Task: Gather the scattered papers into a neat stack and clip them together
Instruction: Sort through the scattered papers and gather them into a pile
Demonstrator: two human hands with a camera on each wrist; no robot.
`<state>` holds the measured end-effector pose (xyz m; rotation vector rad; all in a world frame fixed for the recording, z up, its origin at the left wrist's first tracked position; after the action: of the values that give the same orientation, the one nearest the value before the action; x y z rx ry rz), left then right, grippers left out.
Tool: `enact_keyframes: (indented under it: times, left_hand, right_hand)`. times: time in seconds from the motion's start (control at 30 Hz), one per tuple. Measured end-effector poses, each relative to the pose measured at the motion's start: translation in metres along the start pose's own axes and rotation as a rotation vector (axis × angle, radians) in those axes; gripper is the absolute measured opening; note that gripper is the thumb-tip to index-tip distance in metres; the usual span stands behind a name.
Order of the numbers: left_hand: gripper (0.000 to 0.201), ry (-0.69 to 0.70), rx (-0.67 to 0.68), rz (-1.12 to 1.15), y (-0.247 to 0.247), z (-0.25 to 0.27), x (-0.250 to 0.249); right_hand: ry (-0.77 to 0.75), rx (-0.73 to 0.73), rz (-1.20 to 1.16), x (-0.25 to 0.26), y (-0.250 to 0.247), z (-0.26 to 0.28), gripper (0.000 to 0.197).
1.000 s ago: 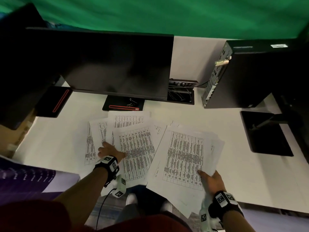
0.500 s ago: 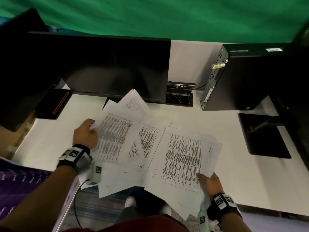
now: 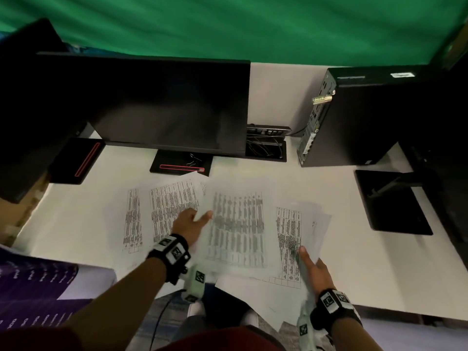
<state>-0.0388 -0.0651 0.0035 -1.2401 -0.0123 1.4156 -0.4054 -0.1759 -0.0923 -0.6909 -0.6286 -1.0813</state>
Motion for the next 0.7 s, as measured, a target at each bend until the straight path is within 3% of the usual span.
enact_keyframes:
  times: [0.07, 0.13, 0.33, 0.47, 0.7]
  left_hand:
    - [0.034, 0.033, 0.128, -0.121, 0.034, 0.004, -0.004]
    - [0.034, 0.036, 0.213, -0.166, 0.05, 0.004, -0.002]
    - [0.034, 0.032, 0.124, -0.208, 0.029, -0.009, 0.012]
    - [0.038, 0.113, 0.227, -0.297, 0.049, -0.008, 0.014]
    - [0.023, 0.231, 0.214, -0.287, 0.082, 0.005, -0.001]
  right_hand:
    - [-0.055, 0.028, 0.015, 0.008, 0.003, 0.007, 0.1]
    - [-0.08, 0.029, 0.017, 0.01, 0.007, 0.011, 0.085]
    - [-0.064, 0.024, 0.013, 0.009, 0.007, 0.013, 0.079]
    - [-0.023, 0.01, -0.01, 0.009, 0.003, 0.01, 0.067]
    - [0.04, 0.011, 0.03, -0.003, 0.001, 0.002, 0.095]
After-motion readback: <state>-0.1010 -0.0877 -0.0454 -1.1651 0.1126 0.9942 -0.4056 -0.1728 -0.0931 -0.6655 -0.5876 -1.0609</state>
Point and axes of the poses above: each hand's wrist, its own z-axis away from the middle knuckle, its own y-axis out of the palm, x = y × z, the point moved 7 cm from there along -z, towards the middle knuckle, and after that the axes turned 5 degrees about -z, right-handed, at the moved point
